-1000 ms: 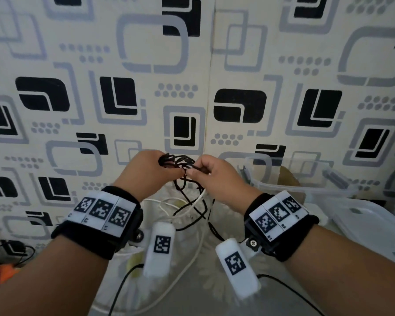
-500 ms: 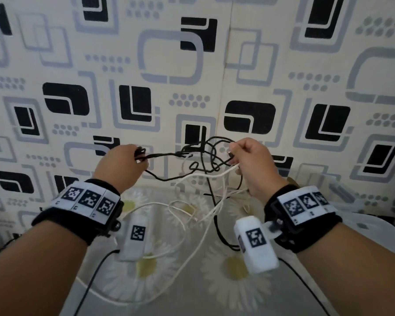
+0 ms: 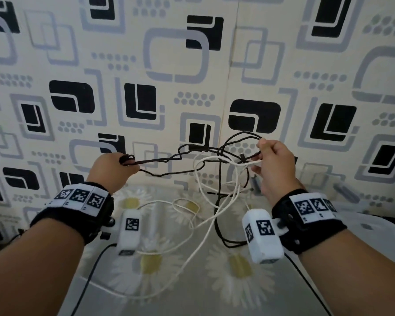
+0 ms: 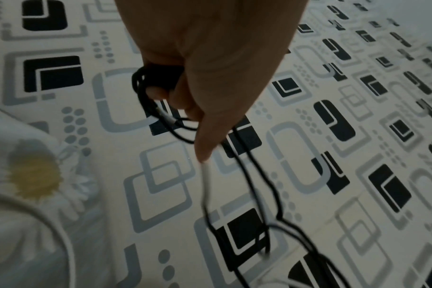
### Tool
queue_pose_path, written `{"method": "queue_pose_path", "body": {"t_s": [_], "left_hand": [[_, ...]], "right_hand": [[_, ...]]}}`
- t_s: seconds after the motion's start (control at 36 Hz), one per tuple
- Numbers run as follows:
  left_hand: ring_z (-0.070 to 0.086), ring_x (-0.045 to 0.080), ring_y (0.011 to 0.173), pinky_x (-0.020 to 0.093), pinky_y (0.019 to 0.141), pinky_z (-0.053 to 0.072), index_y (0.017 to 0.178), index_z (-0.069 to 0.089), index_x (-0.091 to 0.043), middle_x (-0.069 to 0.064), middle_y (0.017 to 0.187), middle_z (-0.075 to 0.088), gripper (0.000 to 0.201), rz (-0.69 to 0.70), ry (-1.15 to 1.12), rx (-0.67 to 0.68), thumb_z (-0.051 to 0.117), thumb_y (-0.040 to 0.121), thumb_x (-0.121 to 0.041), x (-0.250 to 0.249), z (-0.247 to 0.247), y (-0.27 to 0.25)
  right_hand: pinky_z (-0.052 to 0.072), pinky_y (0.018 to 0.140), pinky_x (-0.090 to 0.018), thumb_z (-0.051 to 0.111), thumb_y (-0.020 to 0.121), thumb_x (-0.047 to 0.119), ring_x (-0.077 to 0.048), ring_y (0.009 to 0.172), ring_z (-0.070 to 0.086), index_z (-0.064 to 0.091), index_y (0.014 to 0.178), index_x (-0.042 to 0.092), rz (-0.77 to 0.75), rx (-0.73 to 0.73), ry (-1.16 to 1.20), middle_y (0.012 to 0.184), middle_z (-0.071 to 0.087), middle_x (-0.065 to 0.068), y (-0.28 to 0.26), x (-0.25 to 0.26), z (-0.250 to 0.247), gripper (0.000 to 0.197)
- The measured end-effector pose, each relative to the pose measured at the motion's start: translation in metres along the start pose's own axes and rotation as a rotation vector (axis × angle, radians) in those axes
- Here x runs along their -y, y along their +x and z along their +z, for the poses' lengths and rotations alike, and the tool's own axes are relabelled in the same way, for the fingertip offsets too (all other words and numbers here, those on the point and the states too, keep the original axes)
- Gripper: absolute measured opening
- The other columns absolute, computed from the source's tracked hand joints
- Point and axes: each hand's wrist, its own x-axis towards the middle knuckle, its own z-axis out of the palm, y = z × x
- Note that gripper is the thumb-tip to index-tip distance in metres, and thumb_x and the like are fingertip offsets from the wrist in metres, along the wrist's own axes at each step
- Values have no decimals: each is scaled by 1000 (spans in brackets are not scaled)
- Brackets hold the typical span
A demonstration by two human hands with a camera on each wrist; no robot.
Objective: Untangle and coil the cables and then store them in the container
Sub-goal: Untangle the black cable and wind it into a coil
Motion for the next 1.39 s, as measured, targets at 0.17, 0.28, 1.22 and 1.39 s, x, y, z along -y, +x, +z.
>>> {"method": "queue_pose_path", "body": {"t_s": [0.17, 0.28, 1.22, 1.39], "left_hand": [[54, 18, 58, 27, 59, 39, 74, 61, -9, 5, 64, 59, 48, 42, -30, 240, 73, 74, -56, -3, -14, -5], [32, 15, 49, 31, 57, 29, 70, 61, -14, -2, 55, 35, 59, -42, -488, 315, 69, 63, -72, -13, -22, -10], [14, 11, 40, 21, 49, 28, 66, 58, -20, -9, 44, 19, 38, -168, -1404, 68, 52, 96, -43, -110, -87, -16], [14, 11, 40, 20, 45, 28, 67, 55, -23, -8, 42, 25, 34, -155, -1572, -24, 51, 97, -41, -103, -96, -10]], "right_hand": [[38, 54, -27, 60, 94, 28, -14, 57, 42, 64, 79, 27, -157, 162, -132, 64, 51, 3, -8, -10, 0, 16], [39, 57, -14, 60, 95, 26, -8, 61, 41, 63, 82, 19, -192, 228, -165, 68, 49, 3, -17, -17, 4, 15], [27, 45, -22, 39, 104, 26, -8, 47, 31, 58, 88, 19, 48, 275, 70, 56, 39, 4, -29, -25, 44, 26], [30, 45, -25, 37, 102, 23, -12, 52, 38, 60, 91, 20, 196, 209, -137, 67, 46, 2, -11, -24, 46, 26]]}}
